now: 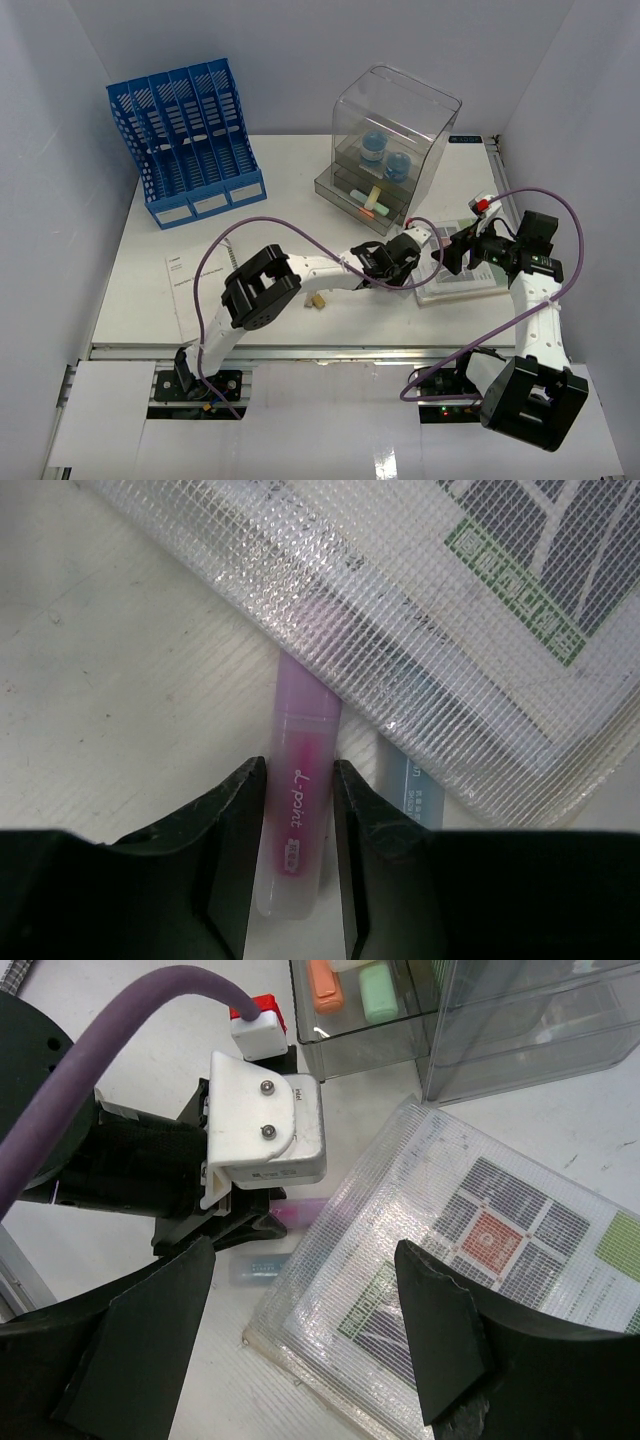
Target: Organize the desk
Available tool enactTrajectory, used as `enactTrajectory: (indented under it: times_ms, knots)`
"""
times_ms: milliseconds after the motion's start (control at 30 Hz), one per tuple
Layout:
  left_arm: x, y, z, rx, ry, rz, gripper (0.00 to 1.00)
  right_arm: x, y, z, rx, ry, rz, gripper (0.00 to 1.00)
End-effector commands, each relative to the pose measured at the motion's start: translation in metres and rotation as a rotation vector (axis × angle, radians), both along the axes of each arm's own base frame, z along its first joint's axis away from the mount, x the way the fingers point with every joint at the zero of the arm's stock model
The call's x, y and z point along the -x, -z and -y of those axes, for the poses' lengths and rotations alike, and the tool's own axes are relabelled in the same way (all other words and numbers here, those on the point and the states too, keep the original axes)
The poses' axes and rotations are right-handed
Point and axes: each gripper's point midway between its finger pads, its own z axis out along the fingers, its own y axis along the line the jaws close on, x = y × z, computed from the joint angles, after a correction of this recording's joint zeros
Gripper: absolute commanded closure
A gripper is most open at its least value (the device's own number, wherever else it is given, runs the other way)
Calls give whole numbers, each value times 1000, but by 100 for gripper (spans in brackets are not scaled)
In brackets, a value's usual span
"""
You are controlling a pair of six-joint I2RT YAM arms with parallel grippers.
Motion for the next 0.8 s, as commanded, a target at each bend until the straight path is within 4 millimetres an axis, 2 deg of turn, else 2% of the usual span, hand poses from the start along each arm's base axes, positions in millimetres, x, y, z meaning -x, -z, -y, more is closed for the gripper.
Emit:
enactTrajectory:
  times_ms: [0,133,233,300,367,500,567,600,667,700,767]
  knots:
    - [13,19,-33,-110,-19,-11,64,2,-5,-3,-18,-20,27,21]
    - [20,13,-53,-119,-37,-5,73,2,-5,-3,-18,-21,30,21]
    - [27,-3,-74,-89,-57,8,86,3,-5,-4,-18,-22,32,21]
    - [29,-11,-84,-55,-76,4,89,3,-5,-3,-18,-21,32,21]
    - [32,-25,-94,12,-104,-18,91,4,-4,-3,-20,-21,32,21]
    - [33,-67,-110,218,-157,-81,94,4,-5,-4,-24,-26,33,21]
    - [28,-93,-116,364,-195,-130,95,4,-5,-4,-25,-25,34,21]
    - [26,-97,-126,385,-198,-146,95,4,-5,-4,-26,-25,34,21]
    - [0,-133,-138,622,-276,-199,95,5,-5,-5,-27,-28,36,21]
    - [-6,-146,-144,699,-286,-211,96,5,-6,-5,-27,-29,38,21]
    - [-30,-167,-157,811,-362,-222,96,5,-6,-5,-26,-29,40,21]
